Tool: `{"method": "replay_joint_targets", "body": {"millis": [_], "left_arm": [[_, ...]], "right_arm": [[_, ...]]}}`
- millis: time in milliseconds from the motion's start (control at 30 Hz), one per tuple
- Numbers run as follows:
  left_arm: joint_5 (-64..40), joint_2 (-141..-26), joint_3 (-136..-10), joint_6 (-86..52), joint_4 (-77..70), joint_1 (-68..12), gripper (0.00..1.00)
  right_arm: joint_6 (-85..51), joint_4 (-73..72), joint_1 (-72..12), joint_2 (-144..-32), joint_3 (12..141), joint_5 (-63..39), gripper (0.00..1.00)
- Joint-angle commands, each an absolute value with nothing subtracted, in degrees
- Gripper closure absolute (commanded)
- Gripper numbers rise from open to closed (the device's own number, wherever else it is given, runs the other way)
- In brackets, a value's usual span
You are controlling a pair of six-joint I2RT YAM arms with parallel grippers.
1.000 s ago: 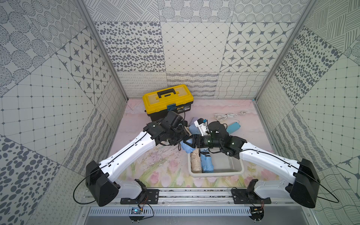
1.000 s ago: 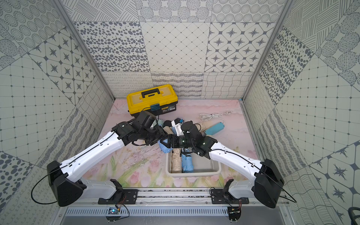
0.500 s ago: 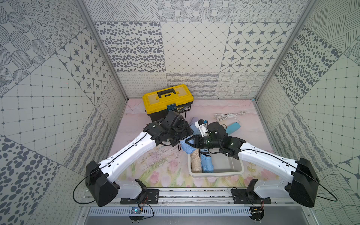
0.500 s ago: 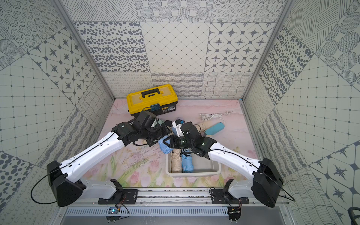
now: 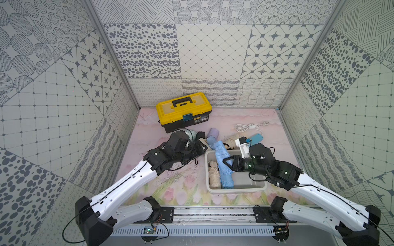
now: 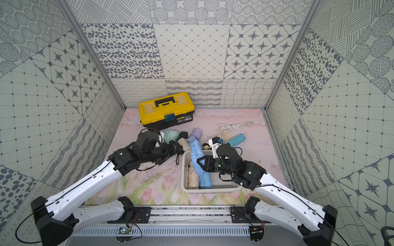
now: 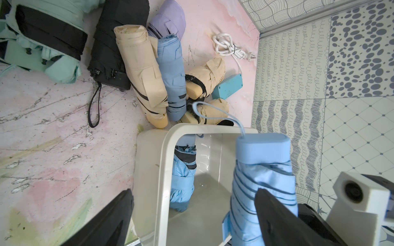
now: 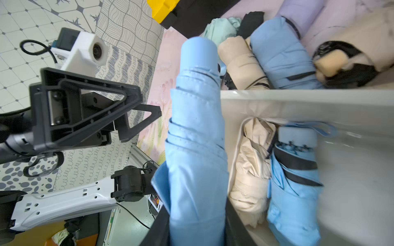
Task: Put the umbrella into the storage box
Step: Place the umbrella in the storage box.
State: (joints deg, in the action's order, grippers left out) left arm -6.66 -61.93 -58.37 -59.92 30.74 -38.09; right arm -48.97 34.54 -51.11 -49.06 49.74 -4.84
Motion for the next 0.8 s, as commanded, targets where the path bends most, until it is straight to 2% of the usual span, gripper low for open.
{"method": "replay_joint_targets", "body": {"millis": [0, 167, 367, 767], "left_arm": [[-10.97, -59.87, -56.83, -56.02, 31.35, -37.69, 0.10], [-15.68, -61.22, -53.96, -59.06, 30.67, -37.63, 0.16], [-19.39, -64.41, -51.31, -61.52, 26.04, -38.22, 0.12], [-21.14, -70.18, -48.40, -66.44, 18.56, -40.80, 0.33]], "right_arm": [[-47.81, 48.70, -51.71, -46.06, 50.50, 0.86, 0.71], [-48.51, 56.40, -52.31, -43.10, 49.12, 2.79, 0.71], [-48.13, 52.14, -52.34, -45.14, 45.26, 5.01, 0.71], [-46.57, 41.37, -52.74, -55.04, 41.06, 8.64, 0.72]]}}
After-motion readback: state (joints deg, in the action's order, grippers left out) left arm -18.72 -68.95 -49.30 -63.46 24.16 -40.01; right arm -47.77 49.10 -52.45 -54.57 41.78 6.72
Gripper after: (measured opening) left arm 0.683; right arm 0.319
